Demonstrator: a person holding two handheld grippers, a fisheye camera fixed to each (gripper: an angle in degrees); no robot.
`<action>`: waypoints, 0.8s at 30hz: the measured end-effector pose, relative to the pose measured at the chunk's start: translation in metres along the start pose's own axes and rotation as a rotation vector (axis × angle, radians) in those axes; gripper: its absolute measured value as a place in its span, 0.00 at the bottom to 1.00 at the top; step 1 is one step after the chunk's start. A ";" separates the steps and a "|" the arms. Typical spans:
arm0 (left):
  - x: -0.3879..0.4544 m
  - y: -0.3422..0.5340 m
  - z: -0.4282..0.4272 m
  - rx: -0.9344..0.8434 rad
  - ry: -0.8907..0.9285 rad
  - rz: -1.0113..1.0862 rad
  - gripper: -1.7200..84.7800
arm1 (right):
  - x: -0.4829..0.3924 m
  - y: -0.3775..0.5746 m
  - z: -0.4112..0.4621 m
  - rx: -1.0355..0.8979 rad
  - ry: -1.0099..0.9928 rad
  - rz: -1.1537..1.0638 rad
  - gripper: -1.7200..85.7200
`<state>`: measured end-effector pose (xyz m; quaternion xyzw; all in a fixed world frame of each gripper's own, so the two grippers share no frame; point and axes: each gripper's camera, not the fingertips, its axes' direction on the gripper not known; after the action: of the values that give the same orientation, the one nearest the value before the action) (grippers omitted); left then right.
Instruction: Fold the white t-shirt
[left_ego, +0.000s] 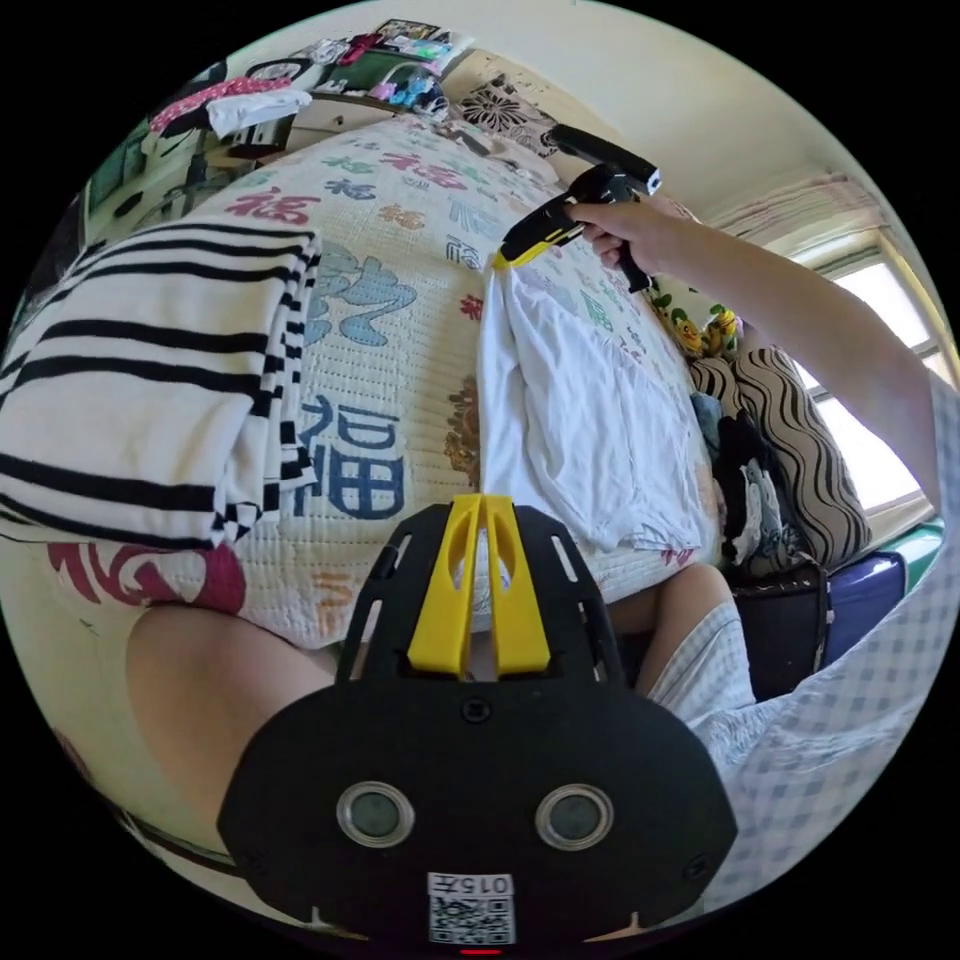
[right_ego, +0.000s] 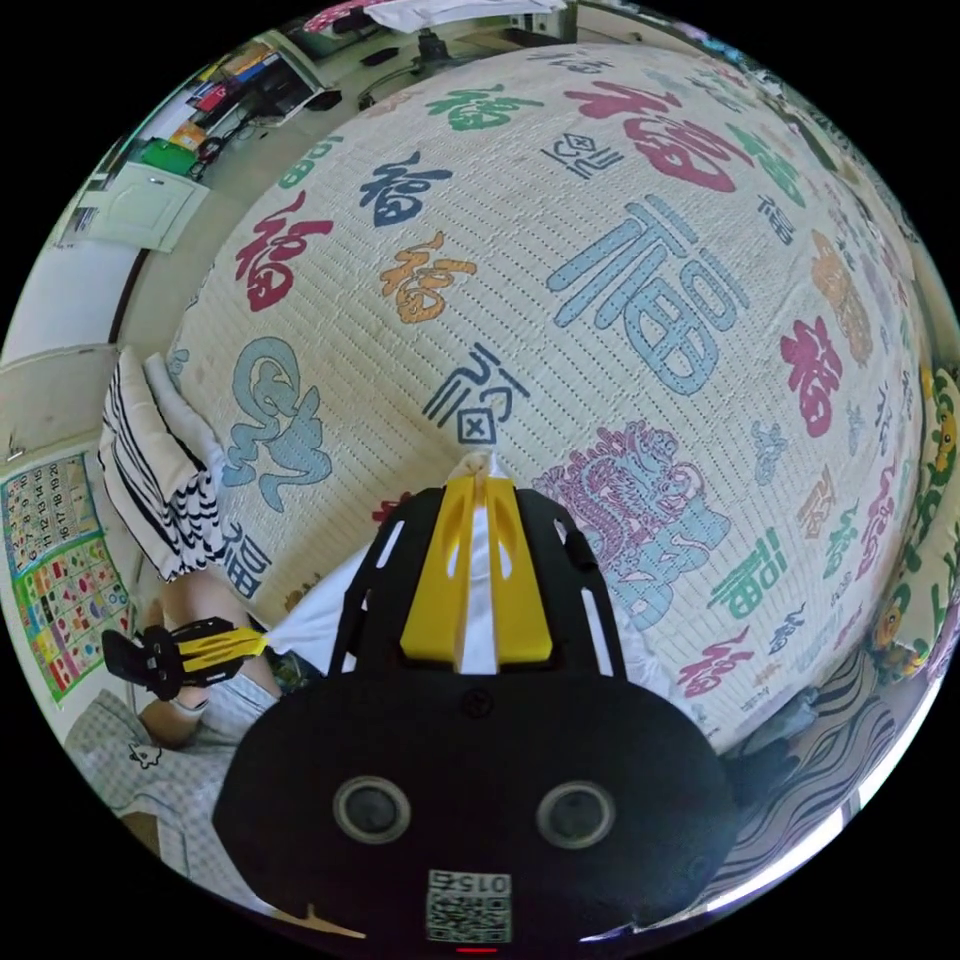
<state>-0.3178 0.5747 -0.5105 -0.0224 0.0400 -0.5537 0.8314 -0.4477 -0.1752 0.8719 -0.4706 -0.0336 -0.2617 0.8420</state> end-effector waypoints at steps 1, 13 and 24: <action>0.003 0.002 -0.001 0.023 0.019 0.010 0.01 | 0.003 0.006 -0.005 0.014 -0.008 -0.005 0.03; 0.202 0.040 0.060 0.145 0.230 0.553 0.01 | 0.198 0.277 -0.091 0.445 -0.413 0.127 0.02; 0.402 0.076 0.343 -0.151 0.263 0.923 0.01 | 0.416 0.518 0.034 0.552 -0.620 0.569 0.02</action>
<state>-0.0626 0.2310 -0.1923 0.0073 0.1904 -0.1206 0.9742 0.1614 -0.1005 0.6156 -0.2766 -0.2205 0.1489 0.9234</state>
